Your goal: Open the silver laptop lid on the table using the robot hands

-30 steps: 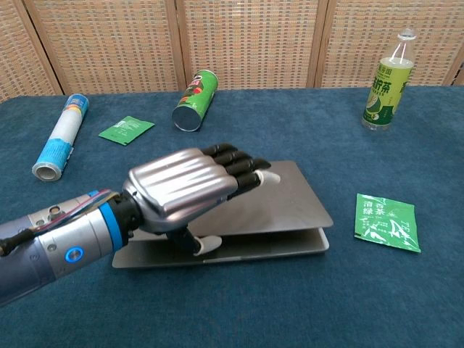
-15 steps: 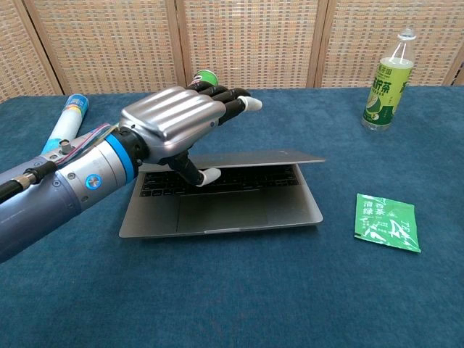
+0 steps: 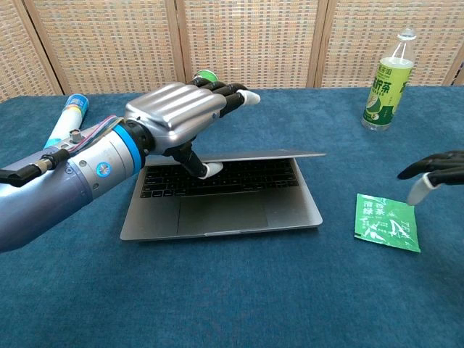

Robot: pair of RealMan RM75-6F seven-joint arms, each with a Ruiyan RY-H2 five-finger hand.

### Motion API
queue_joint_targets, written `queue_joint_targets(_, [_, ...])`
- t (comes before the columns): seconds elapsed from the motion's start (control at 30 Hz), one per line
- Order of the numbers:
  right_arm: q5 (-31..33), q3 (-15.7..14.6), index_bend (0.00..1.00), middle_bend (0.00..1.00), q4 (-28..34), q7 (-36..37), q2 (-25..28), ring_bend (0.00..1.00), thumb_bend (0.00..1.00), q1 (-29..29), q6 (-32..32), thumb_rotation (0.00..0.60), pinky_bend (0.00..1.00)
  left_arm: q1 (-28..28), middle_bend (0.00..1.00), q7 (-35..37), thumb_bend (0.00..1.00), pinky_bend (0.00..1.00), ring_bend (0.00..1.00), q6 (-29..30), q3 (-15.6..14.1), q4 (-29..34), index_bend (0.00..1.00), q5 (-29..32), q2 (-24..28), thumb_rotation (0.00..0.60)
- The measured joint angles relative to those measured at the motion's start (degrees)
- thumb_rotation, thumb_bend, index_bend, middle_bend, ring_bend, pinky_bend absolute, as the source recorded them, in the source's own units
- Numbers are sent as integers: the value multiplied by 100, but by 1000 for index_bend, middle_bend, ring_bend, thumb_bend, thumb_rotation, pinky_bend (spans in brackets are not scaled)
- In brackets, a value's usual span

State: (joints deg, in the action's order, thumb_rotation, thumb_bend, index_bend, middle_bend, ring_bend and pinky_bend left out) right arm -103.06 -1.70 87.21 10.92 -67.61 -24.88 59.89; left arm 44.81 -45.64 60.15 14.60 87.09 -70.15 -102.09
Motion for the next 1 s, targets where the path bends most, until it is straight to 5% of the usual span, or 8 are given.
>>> queue_joint_targets(0.5, [1122, 343, 249, 177, 222, -759, -877, 115, 726, -810, -1174, 600, 197, 156, 0, 289, 343, 0, 0, -16, -89, 40, 0, 203, 101, 600])
queue_joint_targets(1.0, [1794, 343, 283, 220, 168, -1338, -1361, 159, 728, -1023, -1449, 600, 235, 266, 0, 520, 342, 0, 0, 27, -111, 104, 0, 342, 224, 600])
